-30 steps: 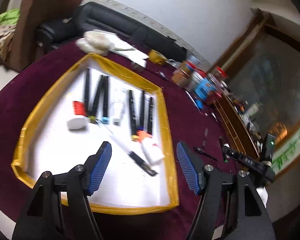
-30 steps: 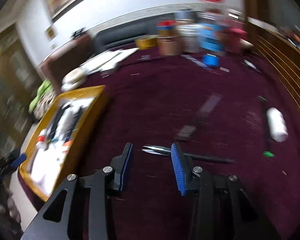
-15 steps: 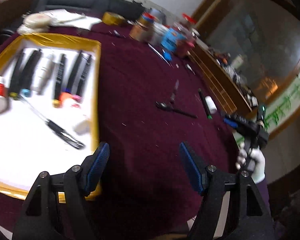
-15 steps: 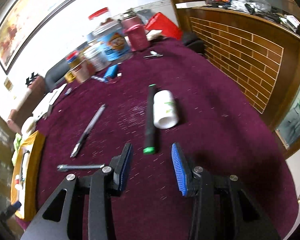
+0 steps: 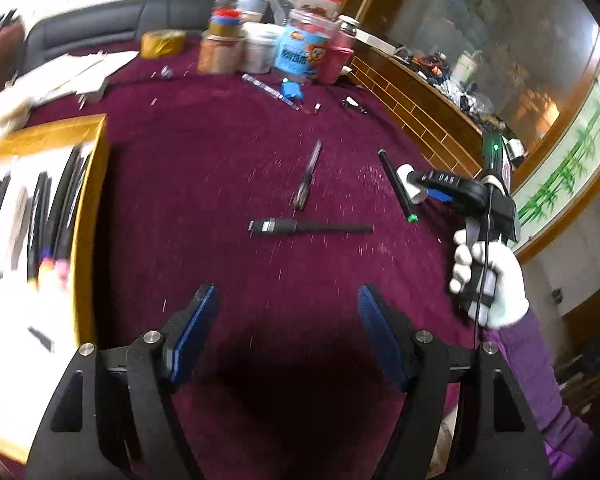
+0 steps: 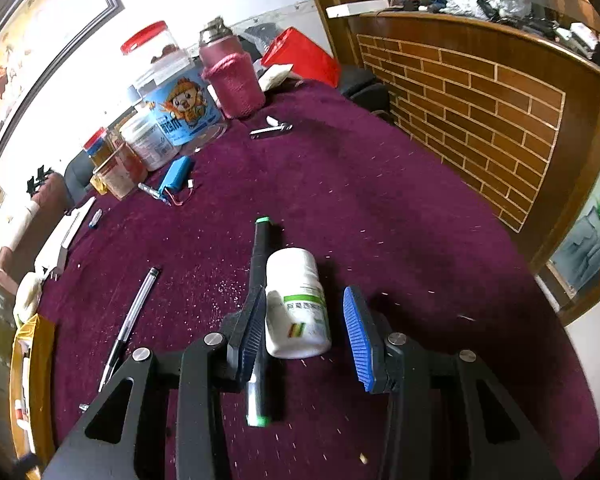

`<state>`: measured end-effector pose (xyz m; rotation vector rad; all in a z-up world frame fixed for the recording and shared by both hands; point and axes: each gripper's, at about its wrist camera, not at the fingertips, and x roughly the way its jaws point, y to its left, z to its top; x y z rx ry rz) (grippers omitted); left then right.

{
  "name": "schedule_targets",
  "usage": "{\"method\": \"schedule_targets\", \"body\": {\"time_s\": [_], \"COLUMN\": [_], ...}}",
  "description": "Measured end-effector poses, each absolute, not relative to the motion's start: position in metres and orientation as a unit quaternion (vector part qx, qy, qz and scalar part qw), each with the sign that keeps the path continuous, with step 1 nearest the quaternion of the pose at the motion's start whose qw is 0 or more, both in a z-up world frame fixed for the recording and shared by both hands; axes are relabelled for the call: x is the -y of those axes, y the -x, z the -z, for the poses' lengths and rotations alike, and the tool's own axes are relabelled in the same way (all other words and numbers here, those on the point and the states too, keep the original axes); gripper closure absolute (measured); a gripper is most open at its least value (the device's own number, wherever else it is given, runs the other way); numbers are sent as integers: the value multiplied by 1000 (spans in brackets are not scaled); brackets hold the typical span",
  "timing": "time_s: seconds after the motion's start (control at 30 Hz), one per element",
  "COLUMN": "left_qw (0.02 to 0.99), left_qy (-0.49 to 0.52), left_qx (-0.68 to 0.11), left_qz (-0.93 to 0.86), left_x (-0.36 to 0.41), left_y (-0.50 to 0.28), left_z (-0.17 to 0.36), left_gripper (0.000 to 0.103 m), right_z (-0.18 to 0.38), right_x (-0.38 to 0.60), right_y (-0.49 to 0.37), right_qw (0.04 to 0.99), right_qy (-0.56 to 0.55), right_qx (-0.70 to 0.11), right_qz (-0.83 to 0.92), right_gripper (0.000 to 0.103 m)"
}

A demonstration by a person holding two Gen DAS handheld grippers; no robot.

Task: Organize rigid objects
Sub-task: 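Grasp a clear pen with the left gripper while the right gripper grasps the green-labelled white bottle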

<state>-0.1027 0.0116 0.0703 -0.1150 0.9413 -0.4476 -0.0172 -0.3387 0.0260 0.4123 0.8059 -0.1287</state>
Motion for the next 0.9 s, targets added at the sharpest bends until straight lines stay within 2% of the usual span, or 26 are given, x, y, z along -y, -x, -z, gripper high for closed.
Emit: {"method": "schedule_targets", "body": {"time_s": [0.1, 0.37, 0.57, 0.63, 0.7, 0.9], "left_qw": [871, 857, 847, 851, 852, 852], "left_qy": [34, -32, -106, -111, -100, -97], "left_qx": [-439, -453, -469, -465, -468, -465], "left_qz": [218, 244, 228, 216, 210, 219], "left_x": [9, 79, 113, 115, 111, 103], "left_y": [77, -4, -40, -44, -42, -29], "left_z": [-74, -41, -10, -11, -14, -11], "left_gripper": [31, 32, 33, 50, 95, 96], "right_z": [-16, -9, -7, -7, -7, -6], "right_x": [339, 357, 358, 359, 360, 361], "right_y": [14, 27, 26, 26, 26, 26], "right_qw": [897, 889, 887, 887, 886, 885], "right_qy": [-205, -266, -267, -268, -271, -275], "right_qx": [-389, -371, -376, -377, -377, -376], "right_qz": [47, 21, 15, 14, 13, 12], "right_gripper": [73, 73, 73, 73, 73, 73]}}
